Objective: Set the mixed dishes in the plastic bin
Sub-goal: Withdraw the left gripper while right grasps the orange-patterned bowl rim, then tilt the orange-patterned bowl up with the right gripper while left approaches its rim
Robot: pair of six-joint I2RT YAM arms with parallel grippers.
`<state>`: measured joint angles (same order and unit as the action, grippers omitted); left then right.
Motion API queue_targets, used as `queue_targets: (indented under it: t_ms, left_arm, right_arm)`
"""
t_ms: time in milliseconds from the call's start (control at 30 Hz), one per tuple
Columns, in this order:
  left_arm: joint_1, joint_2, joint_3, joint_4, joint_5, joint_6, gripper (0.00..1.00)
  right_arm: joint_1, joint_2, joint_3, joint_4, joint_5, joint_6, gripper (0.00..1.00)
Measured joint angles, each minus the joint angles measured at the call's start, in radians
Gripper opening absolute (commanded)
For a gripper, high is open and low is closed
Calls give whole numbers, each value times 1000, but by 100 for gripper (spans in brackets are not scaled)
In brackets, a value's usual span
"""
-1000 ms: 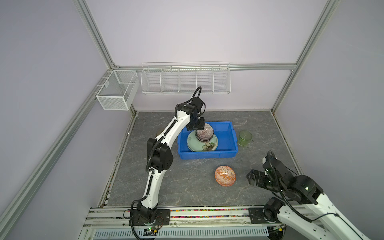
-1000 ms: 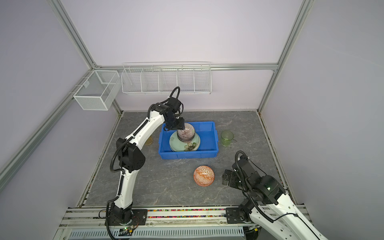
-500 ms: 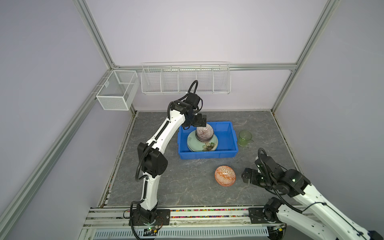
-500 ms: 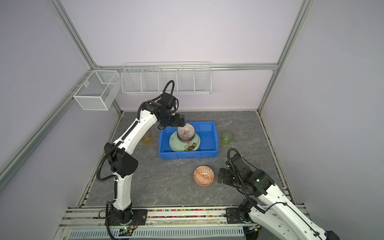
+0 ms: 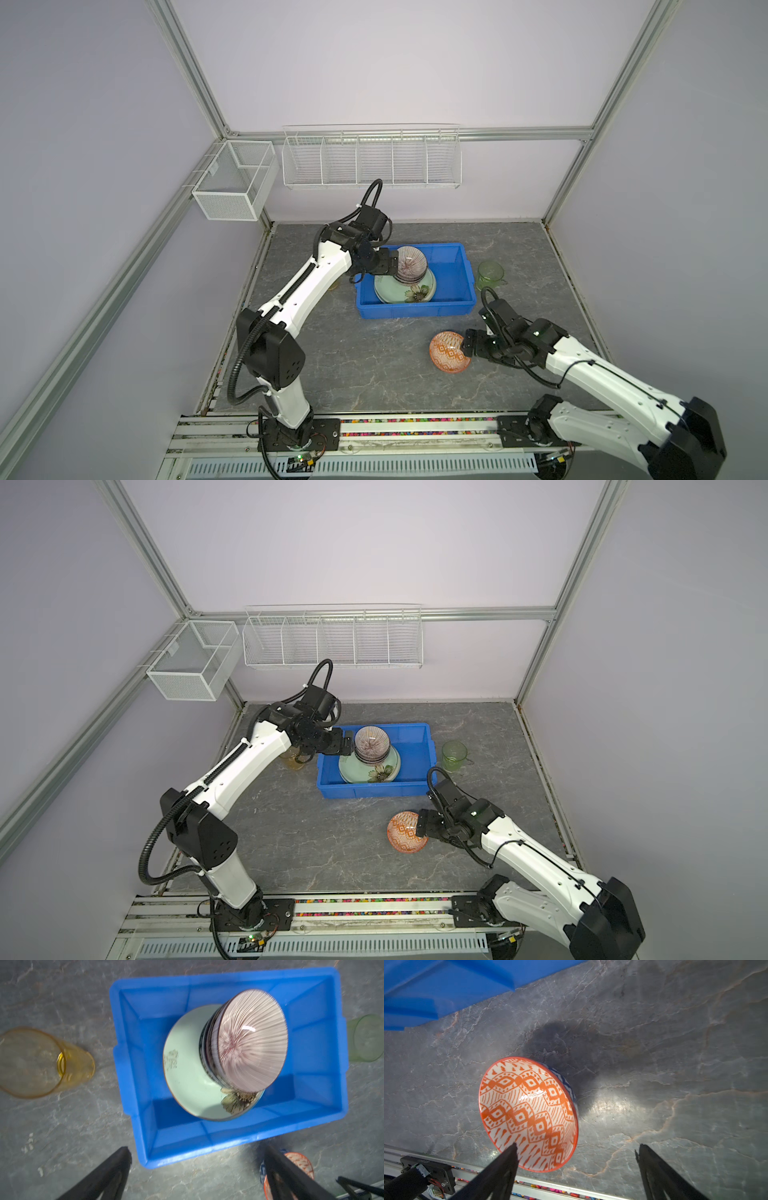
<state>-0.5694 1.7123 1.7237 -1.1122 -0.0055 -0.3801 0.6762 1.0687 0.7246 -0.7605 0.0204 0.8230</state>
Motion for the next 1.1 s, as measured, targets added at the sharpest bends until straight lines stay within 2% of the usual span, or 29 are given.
queue_targets:
  t_ms: [267,567,767,1100]
  left_arm:
    - [0,-240,-302,54,-10,-76,99]
    - [0,-494,-541,79,-9,-167,99]
    - [0,-612,-630,72,-17,-219,99]
    - [0,-704,-698,55,-22,-285,99]
  right_arm:
    - [1,129,-13,95,-32,-42,63]
    - [1,229,-12,137,-50,-91,40]
    - [1,235,-12,150,-54,-110,31]
    - [1,235,-10,148,-56,-137,15]
